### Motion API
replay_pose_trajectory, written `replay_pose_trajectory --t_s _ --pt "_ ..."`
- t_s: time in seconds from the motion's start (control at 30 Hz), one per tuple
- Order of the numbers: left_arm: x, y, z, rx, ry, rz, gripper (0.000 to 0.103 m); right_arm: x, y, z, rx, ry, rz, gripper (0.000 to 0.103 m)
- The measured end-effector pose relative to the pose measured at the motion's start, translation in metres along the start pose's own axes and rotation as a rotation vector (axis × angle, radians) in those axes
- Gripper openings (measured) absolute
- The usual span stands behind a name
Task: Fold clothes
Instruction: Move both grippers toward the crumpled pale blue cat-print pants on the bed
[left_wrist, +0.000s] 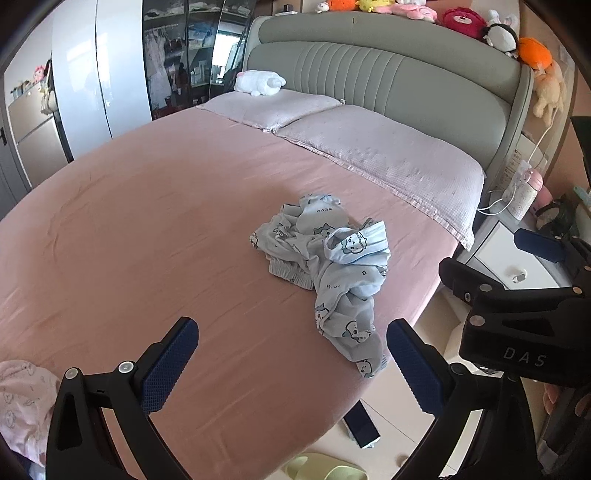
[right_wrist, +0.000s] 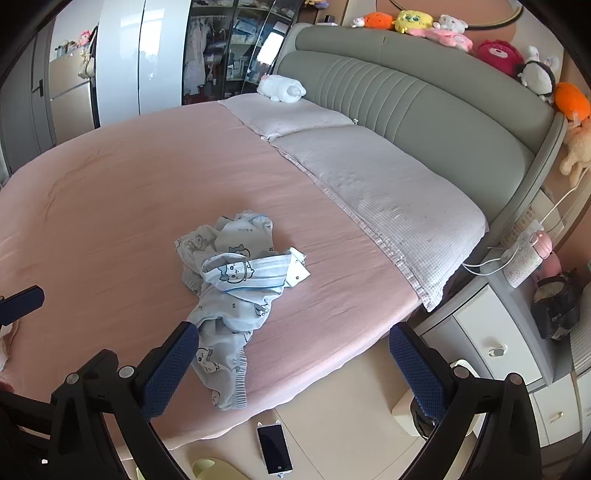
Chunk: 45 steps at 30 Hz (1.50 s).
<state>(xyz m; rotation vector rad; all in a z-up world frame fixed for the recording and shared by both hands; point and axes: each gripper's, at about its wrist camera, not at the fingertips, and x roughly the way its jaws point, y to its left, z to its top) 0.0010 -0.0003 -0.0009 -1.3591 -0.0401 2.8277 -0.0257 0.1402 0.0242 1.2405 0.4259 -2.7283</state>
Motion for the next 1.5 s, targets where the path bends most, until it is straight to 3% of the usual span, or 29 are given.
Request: replay_pose_trajectory --t_s 0.53,0.7,0.83,0.93,1.03,1.1,1.2,1.3,1.37,1.5 --pt "0.019 0.022 -0.001 -0.073 -0.033 -0.044 0.103 0.056 -0.018 -0.014 0.055 0.061 0.125 0.103" --pt "0.01 0.022 0.016 0.004 -0.076 -0.089 0.103 0.058 -0.026 -0.011 0.048 0.042 0.101 0.103" --pt "0.006 0.02 0.056 0.1 -0.028 -0.15 0.103 0.045 -0.032 0.004 0.003 0.002 0.058 0.103" --pt "-0.002 0.014 0.074 0.18 0.032 -0.094 0.103 0.034 -0.033 0.022 -0.038 -0.031 0.008 0.103" --pt "-0.016 0.012 0.077 0.274 0.013 0.006 0.103 0.025 -0.035 0.041 -0.042 -0.067 -0.018 0.103" --pt "-0.016 0.011 0.075 0.316 -0.018 0.018 0.103 0.024 -0.035 0.049 -0.023 -0.081 -0.019 0.103" --pt "-0.007 0.004 0.072 0.269 -0.048 -0.047 0.103 0.027 -0.033 0.049 0.001 -0.088 0.016 0.103" --pt "0.014 -0.008 0.064 0.227 -0.008 -0.096 0.103 0.036 -0.03 0.045 0.037 -0.074 0.071 0.103" --pt "0.03 -0.018 0.058 0.225 0.034 -0.111 0.103 0.045 -0.026 0.043 0.048 -0.066 0.082 0.103" --pt "0.048 -0.02 0.05 0.24 0.027 -0.077 0.103 0.063 -0.023 0.037 0.052 -0.037 0.094 0.103"
